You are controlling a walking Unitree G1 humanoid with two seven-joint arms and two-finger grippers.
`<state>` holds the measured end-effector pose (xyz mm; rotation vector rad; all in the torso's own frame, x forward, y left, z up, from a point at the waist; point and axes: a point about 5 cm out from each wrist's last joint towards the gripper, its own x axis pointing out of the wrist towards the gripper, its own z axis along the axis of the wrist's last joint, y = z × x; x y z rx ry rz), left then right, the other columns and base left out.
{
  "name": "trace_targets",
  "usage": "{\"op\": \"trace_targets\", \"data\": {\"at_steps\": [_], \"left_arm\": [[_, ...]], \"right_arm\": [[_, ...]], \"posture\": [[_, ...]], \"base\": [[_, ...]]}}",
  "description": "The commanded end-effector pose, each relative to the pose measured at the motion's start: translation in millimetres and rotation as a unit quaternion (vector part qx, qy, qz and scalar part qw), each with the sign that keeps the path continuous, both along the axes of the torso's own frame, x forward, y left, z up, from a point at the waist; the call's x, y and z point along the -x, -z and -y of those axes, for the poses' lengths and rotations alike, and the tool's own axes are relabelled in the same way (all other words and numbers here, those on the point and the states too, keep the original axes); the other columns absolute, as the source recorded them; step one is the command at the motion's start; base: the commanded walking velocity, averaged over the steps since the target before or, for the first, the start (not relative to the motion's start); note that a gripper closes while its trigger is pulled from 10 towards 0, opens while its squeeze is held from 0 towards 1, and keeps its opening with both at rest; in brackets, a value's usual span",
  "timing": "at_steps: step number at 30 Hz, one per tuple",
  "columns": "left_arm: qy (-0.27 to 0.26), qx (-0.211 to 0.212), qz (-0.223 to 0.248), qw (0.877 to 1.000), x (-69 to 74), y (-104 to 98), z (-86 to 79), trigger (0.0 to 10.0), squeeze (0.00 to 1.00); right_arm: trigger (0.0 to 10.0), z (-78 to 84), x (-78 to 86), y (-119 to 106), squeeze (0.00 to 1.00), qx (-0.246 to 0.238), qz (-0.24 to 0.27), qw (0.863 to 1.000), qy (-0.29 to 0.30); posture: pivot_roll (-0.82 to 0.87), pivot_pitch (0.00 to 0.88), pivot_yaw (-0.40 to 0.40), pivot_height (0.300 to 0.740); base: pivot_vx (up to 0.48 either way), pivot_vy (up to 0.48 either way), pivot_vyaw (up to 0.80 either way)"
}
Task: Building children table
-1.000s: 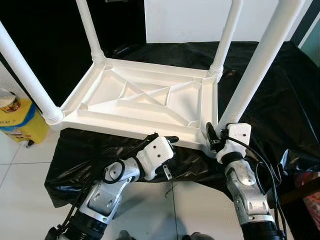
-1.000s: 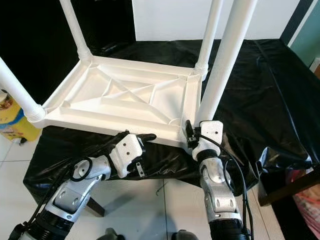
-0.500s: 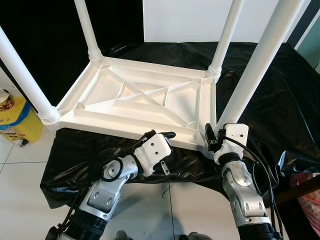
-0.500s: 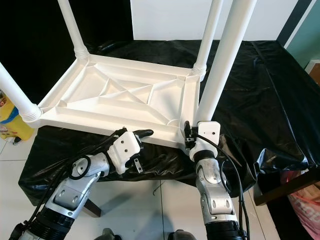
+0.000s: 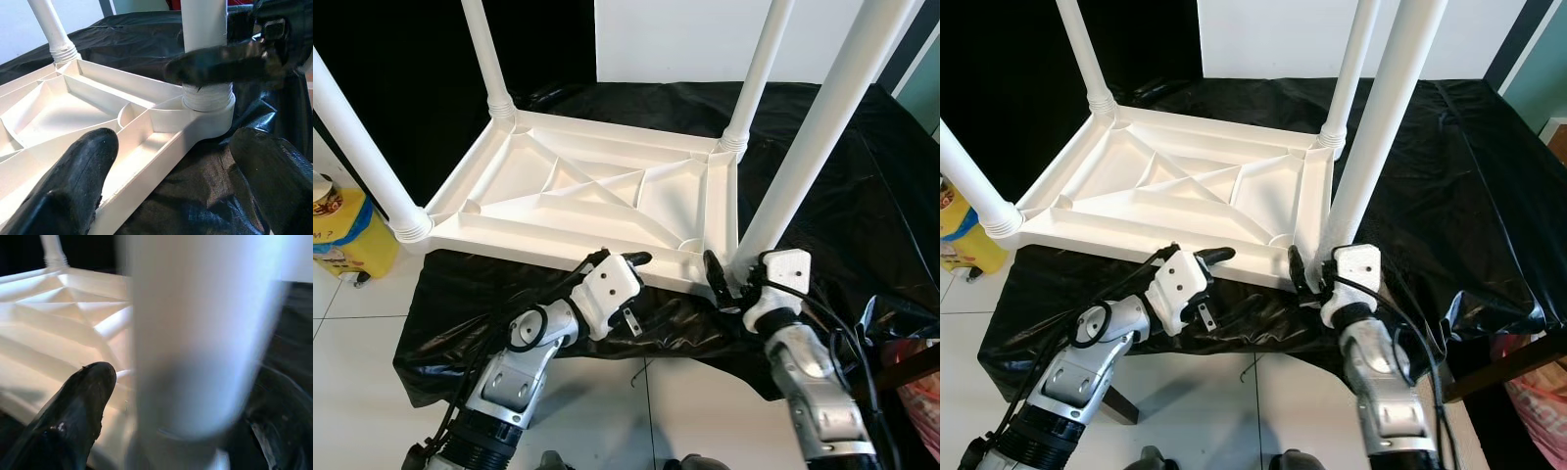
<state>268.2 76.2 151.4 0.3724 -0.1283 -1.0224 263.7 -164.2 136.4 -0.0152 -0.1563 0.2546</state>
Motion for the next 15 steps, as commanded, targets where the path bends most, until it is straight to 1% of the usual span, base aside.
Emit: {"op": "trace_targets", "data": {"at_steps": [1,2,3,4,7,8,9,11,12,13,14,15], "left_arm": [[-0.007,0.006,0.002,1.000,0.0,-2.1,0.4,10.0,0.00],[-0.004,0.007,-0.001,1.000,0.8,-2.2,0.2,10.0,0.00],[-0.002,0.006,-0.001,1.000,1.7,-2.0,-0.7,10.0,0.00],[-0.002,0.006,-0.001,1.000,1.7,-2.0,-0.7,10.0,0.00],[-0.003,0.006,-0.002,1.000,1.3,-3.4,-3.3,10.0,0.00],[-0.003,0.006,-0.002,1.000,1.3,-3.4,-3.3,10.0,0.00],[-0.004,0.007,-0.002,1.000,0.6,-4.1,-3.9,10.0,0.00],[-0.004,0.007,-0.002,1.000,0.6,-4.1,-3.9,10.0,0.00],[-0.005,0.007,-0.002,1.000,0.2,-4.6,-5.1,10.0,0.00],[-0.005,0.007,-0.002,1.000,0.2,-4.6,-5.1,10.0,0.00],[-0.008,0.008,-0.001,1.000,-0.6,-5.5,-5.6,10.0,0.00],[-0.008,0.008,-0.001,1.000,-0.6,-5.5,-5.6,10.0,0.00]], "right_arm": [[10.0,4.2,2.7,1.3,1.00,-0.003,0.001,1.000,-0.006],[10.0,7.1,2.7,1.5,0.00,0.004,-0.002,1.000,-0.023],[10.0,8.1,2.5,2.5,0.00,0.019,-0.002,0.999,-0.046],[10.0,8.1,2.5,2.5,0.00,0.019,-0.002,0.999,-0.046],[10.0,9.2,-6.7,4.3,0.00,0.048,-0.012,0.993,-0.111],[10.0,9.2,-6.7,4.3,0.00,0.048,-0.012,0.993,-0.111],[10.0,7.8,-10.4,4.7,0.00,0.056,-0.012,0.990,-0.126],[10.0,7.8,-10.4,4.7,0.00,0.056,-0.012,0.990,-0.126],[10.0,5.2,-13.6,5.4,0.00,0.061,-0.014,0.988,-0.138],[10.0,5.2,-13.6,5.4,0.00,0.061,-0.014,0.988,-0.138],[10.0,1.4,-18.4,6.2,0.00,0.069,-0.015,0.985,-0.157],[10.0,1.4,-18.4,6.2,0.00,0.069,-0.015,0.985,-0.157]], "posture": [[-0.05,0.078,-0.051,0.740],[-0.05,0.083,-0.045,0.740],[-0.04,0.085,-0.039,0.740],[-0.04,0.085,-0.039,0.740],[-0.04,0.094,-0.033,0.740],[-0.04,0.094,-0.033,0.740],[-0.04,0.095,-0.031,0.740],[-0.04,0.095,-0.031,0.740],[-0.03,0.096,-0.032,0.740],[-0.03,0.096,-0.032,0.740],[-0.03,0.093,-0.033,0.740],[-0.03,0.093,-0.033,0.740]], "base": [[0.000,0.000,0.00],[0.000,0.000,0.00],[0.000,0.000,0.00],[0.000,0.000,0.00],[0.000,0.000,0.00],[0.000,0.000,0.00],[0.000,0.000,0.00],[0.000,0.000,0.00],[0.000,0.000,0.00],[0.000,0.000,0.00],[0.000,0.000,0.00],[0.000,0.000,0.00]]}}
